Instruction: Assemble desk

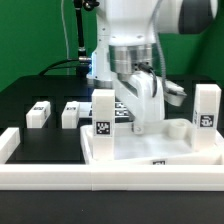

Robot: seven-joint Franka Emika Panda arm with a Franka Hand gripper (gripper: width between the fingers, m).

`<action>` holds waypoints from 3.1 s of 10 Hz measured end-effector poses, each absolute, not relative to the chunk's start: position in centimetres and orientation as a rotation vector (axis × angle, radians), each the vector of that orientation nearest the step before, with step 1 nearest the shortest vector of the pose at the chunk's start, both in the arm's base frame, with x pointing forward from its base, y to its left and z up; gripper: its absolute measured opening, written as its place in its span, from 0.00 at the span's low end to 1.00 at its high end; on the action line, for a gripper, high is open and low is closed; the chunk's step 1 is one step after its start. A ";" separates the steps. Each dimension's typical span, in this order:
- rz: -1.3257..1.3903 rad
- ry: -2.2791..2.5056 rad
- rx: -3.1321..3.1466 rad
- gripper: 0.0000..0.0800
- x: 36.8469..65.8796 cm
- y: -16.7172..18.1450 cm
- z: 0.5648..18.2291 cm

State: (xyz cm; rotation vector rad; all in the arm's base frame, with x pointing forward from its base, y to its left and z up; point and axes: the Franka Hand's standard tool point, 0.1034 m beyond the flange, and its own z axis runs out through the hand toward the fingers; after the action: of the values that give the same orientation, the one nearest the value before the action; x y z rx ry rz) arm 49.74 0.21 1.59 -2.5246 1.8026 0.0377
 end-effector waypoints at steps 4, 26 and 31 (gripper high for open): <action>-0.001 1.351 -2.810 0.08 48.9 -2.7 1.2; -0.131 -1.483 -2.953 0.08 59.0 -3.8 4.0; -0.110 -2.200 -2.547 0.08 61.9 -3.2 4.6</action>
Offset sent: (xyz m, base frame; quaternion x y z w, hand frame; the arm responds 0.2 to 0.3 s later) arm 0.0000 0.0000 0.0000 0.0000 0.0000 -0.1296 0.9916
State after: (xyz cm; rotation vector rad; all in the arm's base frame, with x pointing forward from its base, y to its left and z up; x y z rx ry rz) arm 61.85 -3.18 4.62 -2.5466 -2.2001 -0.1102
